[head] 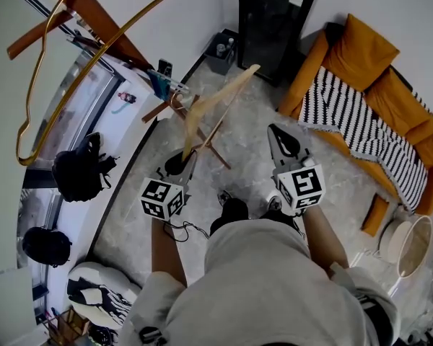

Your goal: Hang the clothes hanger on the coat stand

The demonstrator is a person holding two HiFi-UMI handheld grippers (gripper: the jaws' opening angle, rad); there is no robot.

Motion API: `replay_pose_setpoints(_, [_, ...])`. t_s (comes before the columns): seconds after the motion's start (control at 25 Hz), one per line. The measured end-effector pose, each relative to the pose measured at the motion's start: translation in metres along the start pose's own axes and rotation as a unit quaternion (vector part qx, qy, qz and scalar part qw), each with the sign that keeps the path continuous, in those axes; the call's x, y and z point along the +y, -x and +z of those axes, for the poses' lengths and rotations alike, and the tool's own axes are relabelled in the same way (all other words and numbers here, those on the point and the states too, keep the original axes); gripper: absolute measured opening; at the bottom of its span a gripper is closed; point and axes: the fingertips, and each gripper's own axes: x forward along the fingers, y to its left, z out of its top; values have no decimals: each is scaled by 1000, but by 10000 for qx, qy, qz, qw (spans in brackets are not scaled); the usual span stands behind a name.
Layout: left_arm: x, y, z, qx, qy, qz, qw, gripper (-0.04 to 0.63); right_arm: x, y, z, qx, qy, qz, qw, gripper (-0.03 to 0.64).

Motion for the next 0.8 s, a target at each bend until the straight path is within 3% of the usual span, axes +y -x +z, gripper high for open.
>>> replay_pose_setpoints(0.8, [20,-2,-10,62,-33,-275,9996,51,20,-16,-1,84,26,-195,9998,4])
